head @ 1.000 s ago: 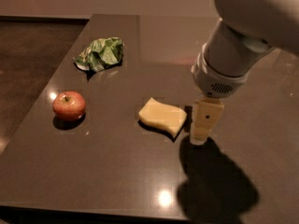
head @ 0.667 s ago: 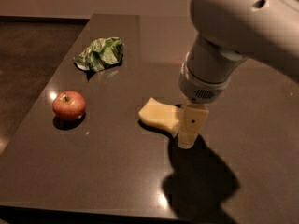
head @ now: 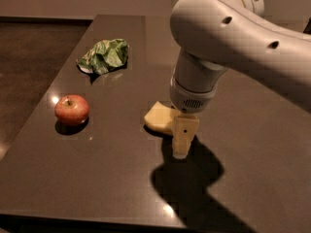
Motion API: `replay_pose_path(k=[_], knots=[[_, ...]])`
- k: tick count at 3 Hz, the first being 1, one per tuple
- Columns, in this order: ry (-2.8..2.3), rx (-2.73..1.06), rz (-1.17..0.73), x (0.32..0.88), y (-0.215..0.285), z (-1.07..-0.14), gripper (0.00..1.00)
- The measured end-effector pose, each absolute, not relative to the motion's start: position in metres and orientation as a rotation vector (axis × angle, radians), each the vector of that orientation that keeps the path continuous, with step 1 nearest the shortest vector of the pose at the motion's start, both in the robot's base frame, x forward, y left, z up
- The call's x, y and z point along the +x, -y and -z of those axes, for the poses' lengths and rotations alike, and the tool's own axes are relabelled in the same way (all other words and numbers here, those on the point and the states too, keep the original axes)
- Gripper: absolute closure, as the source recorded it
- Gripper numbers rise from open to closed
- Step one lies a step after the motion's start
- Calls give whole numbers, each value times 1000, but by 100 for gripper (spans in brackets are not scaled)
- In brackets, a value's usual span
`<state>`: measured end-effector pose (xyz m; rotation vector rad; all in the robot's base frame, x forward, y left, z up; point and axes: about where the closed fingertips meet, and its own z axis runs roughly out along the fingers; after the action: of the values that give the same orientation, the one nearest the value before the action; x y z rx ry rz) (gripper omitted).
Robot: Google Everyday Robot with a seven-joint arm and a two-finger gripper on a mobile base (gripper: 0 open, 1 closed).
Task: Move sponge near green jalapeno chip bag
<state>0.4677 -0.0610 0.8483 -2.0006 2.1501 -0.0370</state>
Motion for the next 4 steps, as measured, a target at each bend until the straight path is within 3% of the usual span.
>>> replay_pose_path(k=[3,4], knots=[[-2189,-2021,-65,477,60,-849,72],[-2187,-1984,-128,493,48,-873,100]])
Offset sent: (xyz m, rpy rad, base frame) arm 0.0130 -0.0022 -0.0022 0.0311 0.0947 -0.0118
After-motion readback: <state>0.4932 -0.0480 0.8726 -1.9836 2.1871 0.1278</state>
